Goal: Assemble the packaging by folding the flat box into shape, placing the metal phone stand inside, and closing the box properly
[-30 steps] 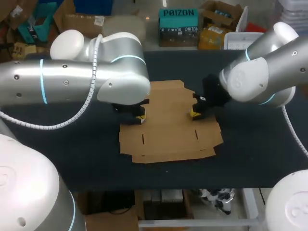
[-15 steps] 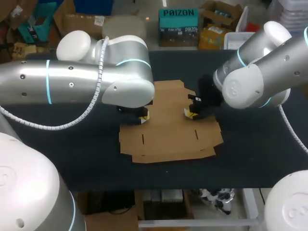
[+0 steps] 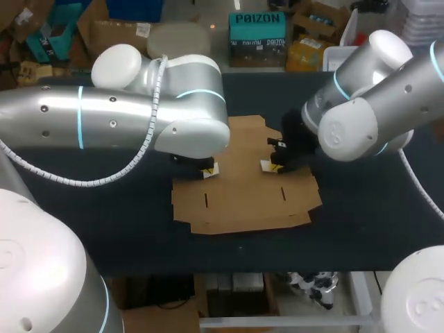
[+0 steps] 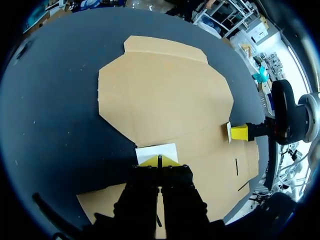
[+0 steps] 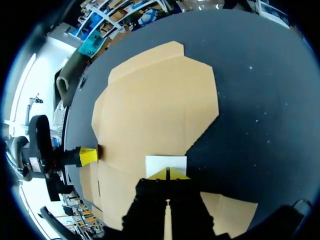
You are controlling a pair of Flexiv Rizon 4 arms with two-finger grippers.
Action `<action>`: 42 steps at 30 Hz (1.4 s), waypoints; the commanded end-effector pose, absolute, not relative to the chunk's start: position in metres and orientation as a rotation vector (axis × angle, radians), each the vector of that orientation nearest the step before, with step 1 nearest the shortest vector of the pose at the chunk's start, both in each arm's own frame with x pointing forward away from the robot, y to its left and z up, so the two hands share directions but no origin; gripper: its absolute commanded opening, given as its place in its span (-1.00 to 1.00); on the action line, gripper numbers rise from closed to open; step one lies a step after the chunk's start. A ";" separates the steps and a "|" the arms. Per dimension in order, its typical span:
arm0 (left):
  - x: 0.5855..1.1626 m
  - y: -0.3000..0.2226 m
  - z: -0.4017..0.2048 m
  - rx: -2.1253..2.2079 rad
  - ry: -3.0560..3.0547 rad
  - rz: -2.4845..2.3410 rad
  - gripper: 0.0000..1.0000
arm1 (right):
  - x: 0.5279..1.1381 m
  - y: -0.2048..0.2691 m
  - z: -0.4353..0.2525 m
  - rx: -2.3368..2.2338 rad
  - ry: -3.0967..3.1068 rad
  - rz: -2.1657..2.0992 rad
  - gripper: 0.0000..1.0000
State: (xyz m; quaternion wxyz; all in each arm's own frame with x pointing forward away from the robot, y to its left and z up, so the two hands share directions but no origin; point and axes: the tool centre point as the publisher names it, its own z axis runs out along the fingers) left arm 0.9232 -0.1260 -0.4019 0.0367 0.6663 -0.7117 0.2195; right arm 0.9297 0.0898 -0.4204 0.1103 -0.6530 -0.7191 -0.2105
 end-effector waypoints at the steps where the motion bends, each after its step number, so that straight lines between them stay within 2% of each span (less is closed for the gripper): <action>1: 0.929 -0.136 -0.413 2.076 -2.194 0.637 -1.00 | 0.932 0.095 -0.424 -1.938 -2.123 -0.592 -1.00; 24: 0.920 -0.131 -0.418 2.115 -2.172 0.587 -1.00 | 0.928 0.089 -0.424 -2.030 -2.099 -0.558 -1.00; 42: 0.919 -0.101 -0.376 2.189 -2.139 0.664 -1.00 | 0.930 0.044 -0.393 -2.010 -1.947 -0.696 -1.00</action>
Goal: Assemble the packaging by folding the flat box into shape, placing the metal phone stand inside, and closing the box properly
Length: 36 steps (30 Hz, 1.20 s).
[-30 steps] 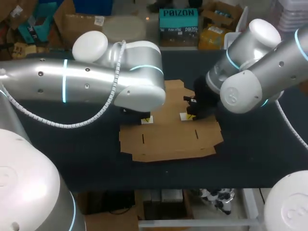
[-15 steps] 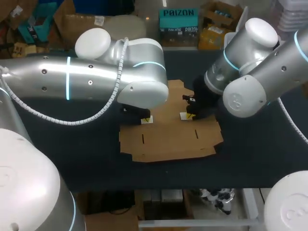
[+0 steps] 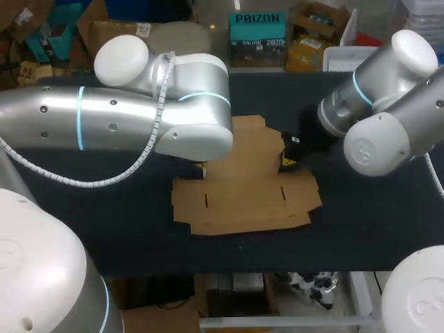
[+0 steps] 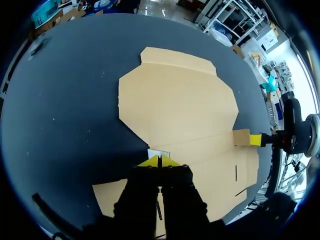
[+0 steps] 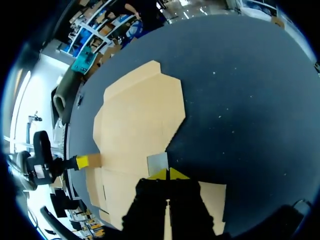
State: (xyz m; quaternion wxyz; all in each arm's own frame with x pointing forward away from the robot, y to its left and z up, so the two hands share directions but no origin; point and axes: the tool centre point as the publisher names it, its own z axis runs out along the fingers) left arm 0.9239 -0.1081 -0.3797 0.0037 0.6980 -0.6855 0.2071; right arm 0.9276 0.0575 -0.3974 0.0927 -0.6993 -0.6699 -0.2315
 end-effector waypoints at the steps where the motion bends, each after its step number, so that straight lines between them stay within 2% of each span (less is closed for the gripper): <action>1: 0.918 -0.099 -0.377 2.195 -2.133 0.661 -1.00 | 0.930 0.041 -0.393 -2.012 -1.942 -0.696 -1.00; 17: 0.890 -0.079 -0.354 2.232 -2.097 0.669 -1.00 | 0.918 0.006 -0.372 -2.016 -1.878 -0.691 -1.00; 36: 0.819 -0.067 -0.313 2.242 -2.093 0.693 -1.00 | 0.872 -0.044 -0.330 -1.954 -1.897 -0.711 -1.00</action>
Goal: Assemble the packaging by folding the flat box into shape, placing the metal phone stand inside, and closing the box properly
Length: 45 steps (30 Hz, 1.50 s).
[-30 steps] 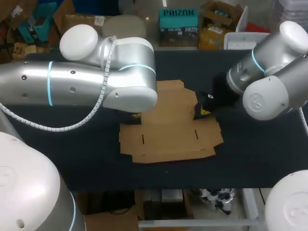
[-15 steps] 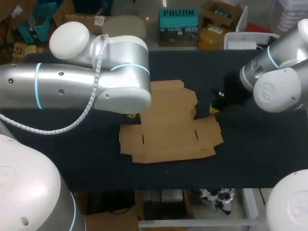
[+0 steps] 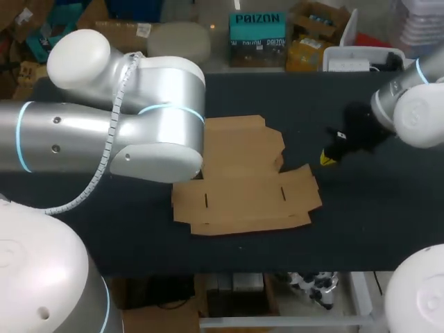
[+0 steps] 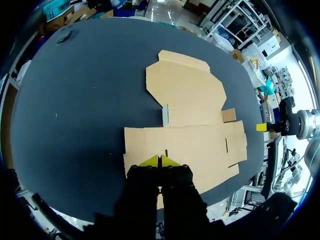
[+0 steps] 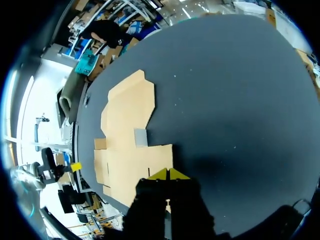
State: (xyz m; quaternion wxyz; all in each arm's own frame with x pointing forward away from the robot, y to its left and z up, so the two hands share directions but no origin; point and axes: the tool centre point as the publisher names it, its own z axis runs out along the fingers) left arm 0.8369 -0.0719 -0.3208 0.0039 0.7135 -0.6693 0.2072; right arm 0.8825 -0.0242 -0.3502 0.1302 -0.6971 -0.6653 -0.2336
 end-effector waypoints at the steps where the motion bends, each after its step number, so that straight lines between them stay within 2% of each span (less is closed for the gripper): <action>1: 0.815 -0.066 -0.313 2.249 -2.088 0.693 -1.00 | 0.868 -0.046 -0.328 -1.955 -1.897 -0.710 -1.00; 16: 0.741 -0.067 -0.318 2.240 -2.053 0.726 -1.00 | 0.795 -0.068 -0.339 -1.913 -1.886 -0.695 -1.00; 24: 0.712 -0.067 -0.330 2.213 -2.044 0.717 -1.00 | 0.770 -0.057 -0.346 -1.899 -1.897 -0.648 -1.00; 45: 0.702 -0.055 -0.371 2.116 -1.967 0.759 -1.00 | 0.750 -0.049 -0.388 -1.836 -1.856 -0.669 -1.00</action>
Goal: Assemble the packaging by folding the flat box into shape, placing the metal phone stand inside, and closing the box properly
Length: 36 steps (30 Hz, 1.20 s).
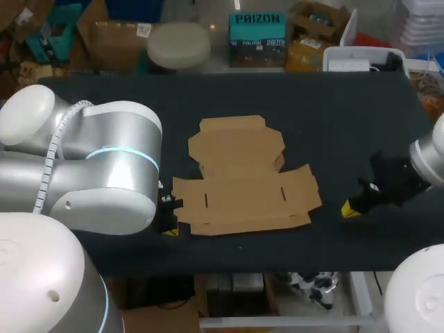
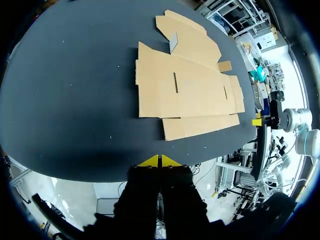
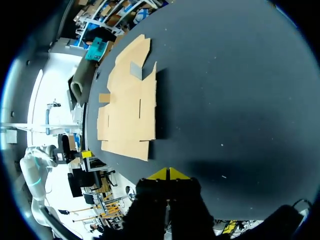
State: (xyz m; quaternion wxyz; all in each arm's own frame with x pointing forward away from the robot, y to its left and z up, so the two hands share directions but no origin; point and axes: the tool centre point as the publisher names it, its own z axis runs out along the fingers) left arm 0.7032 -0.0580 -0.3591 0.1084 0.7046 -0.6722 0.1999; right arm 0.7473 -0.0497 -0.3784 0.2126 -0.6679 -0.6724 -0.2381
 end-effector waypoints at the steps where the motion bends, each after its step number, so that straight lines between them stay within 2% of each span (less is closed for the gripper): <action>1: 0.704 -0.055 -0.373 2.107 -1.964 0.758 -1.00 | 0.751 -0.048 -0.390 -1.835 -1.856 -0.666 -1.00; 36: 0.727 -0.074 -0.412 2.047 -1.901 0.757 -1.00 | 0.757 -0.006 -0.421 -1.719 -1.845 -0.668 -1.00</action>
